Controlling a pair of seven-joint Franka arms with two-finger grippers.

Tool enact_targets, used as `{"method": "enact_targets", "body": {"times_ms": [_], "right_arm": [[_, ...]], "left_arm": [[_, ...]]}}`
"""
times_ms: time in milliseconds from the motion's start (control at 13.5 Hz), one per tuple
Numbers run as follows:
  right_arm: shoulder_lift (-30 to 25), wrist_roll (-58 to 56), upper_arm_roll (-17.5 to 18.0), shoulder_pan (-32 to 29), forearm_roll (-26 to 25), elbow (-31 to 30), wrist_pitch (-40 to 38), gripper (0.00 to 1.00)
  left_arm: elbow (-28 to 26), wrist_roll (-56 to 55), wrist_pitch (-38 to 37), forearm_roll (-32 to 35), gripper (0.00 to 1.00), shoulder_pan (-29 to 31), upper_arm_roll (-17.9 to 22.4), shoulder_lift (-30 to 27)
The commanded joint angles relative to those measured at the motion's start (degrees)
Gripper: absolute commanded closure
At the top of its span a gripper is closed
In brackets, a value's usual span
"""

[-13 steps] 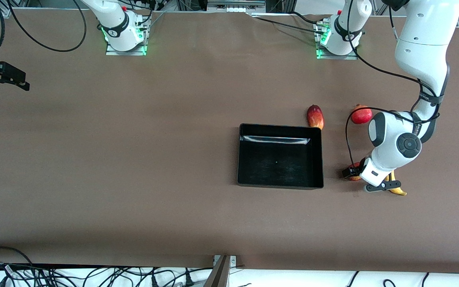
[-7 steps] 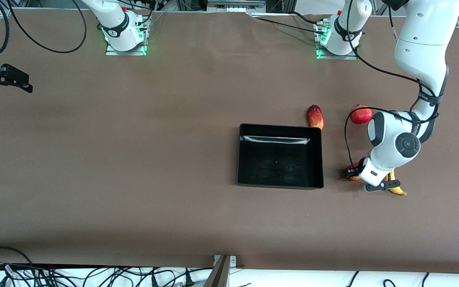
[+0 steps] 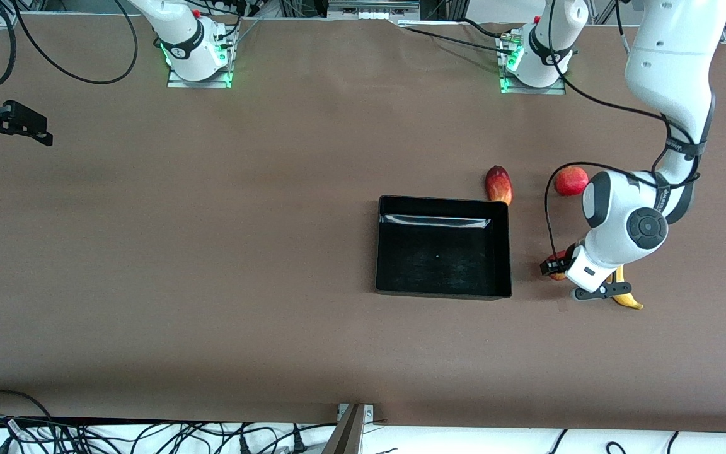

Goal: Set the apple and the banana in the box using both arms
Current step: 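Close the left gripper on the red apple and lift it, then carry the red apple into the black box and lower it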

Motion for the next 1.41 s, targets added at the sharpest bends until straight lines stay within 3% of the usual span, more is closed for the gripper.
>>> {"method": "enact_targets", "body": {"times_ms": [0,223,372,446,594,817,1337], "right_arm": [[0.5,0.4,1.4,-1.1,-1.0,1.6,-1.0,0.00],[0.7,0.4,1.3,-1.2,-1.0,1.6,-0.8,0.00],[0.6,0.5,1.3,-1.2,-1.0,1.6,-1.1,0.00],[0.6,0.5,1.3,-1.2,-1.0,1.6,-1.0,0.00],[0.6,0.5,1.3,-1.2,-1.0,1.6,-1.2,0.00],[0.5,0.3,1.3,-1.2,-1.0,1.5,-1.4,0.00],[0.4,0.5,1.3,-1.2,-0.6,1.4,-2.3,0.00]], "left_arm": [[0.7,-3.0,-9.2,-1.1,1.00,-2.8,0.4,-8.1],[0.8,-6.1,-12.7,-1.2,1.00,-6.5,0.4,-11.8],[0.4,-9.9,-12.6,-1.3,1.00,-9.7,0.2,-11.6],[0.3,-13.0,-12.2,-1.3,1.00,-10.4,-1.7,-11.1],[0.6,-16.6,-11.6,-1.3,1.00,-11.0,-4.2,-9.2],[0.6,-22.5,-7.3,-1.2,1.00,-15.8,-4.4,-6.6],[0.4,-30.1,3.2,-0.5,1.00,-19.7,-7.1,2.4]]}}
